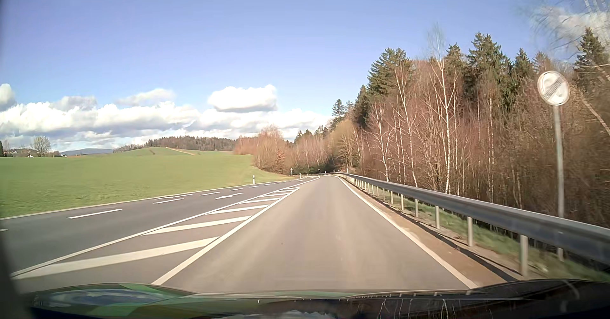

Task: Follow the waypoints while adhering to traffic rules and regulations

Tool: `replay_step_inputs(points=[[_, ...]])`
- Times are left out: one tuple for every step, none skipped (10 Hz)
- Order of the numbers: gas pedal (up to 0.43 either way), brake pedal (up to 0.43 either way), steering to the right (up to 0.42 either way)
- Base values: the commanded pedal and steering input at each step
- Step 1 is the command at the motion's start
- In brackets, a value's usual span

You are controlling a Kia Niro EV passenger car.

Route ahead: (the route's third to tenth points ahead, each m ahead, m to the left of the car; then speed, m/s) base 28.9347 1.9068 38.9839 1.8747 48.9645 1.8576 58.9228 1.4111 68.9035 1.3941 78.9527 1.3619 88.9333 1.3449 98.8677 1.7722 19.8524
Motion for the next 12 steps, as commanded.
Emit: replay_step_inputs(points=[[0.098,0.0,-0.003],[0.098,0.0,-0.003],[0.098,0.0,-0.003],[0.098,0.0,-0.003],[0.098,0.0,-0.003],[0.098,0.0,-0.003],[0.098,0.0,-0.003],[0.098,0.0,-0.003],[0.098,0.0,-0.003],[0.098,0.0,-0.003],[0.098,0.0,-0.002],[0.098,0.0,-0.001]])
